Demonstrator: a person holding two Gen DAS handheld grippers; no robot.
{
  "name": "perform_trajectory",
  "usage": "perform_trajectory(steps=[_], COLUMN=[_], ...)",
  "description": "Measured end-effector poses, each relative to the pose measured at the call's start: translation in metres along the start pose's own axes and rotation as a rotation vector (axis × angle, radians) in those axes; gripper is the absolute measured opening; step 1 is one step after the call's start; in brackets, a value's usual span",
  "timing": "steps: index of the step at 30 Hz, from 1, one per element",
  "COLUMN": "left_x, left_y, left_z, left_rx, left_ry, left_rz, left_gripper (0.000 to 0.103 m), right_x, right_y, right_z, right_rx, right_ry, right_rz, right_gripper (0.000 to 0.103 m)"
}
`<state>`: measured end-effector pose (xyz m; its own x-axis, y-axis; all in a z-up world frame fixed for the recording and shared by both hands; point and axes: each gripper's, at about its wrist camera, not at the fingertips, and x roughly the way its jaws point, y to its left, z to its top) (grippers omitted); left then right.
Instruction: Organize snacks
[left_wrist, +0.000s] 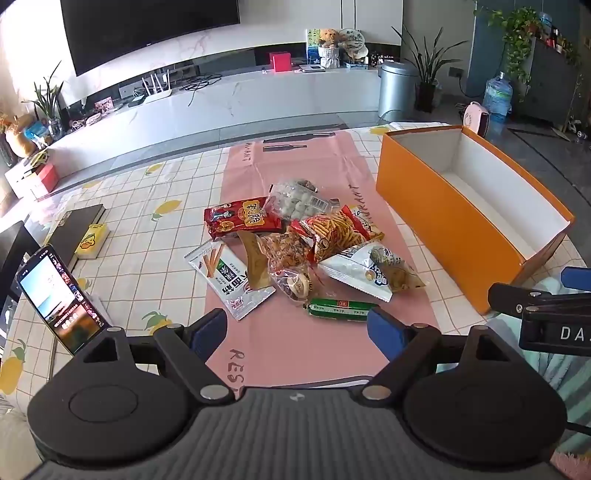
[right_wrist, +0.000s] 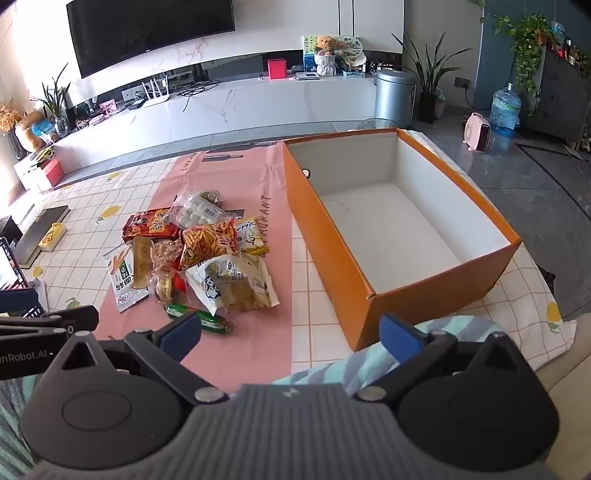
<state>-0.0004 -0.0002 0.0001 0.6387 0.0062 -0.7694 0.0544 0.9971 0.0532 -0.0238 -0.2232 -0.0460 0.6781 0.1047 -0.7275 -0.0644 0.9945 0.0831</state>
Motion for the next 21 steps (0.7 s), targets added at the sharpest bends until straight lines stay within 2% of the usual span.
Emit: perform_trajectory(steps=[21], left_x=[-0.005], left_y=[-0.009], left_z=[0.001], left_rx=[0.036], left_ry=[-0.011], left_rz=[0.019], left_gripper=[0.1], right_x=[-0.006], right_y=[-0.006], right_z=[-0.002], right_rx=[0.014], right_ry=[-0.021], right_rz=[-0.012], right_gripper=[0.099])
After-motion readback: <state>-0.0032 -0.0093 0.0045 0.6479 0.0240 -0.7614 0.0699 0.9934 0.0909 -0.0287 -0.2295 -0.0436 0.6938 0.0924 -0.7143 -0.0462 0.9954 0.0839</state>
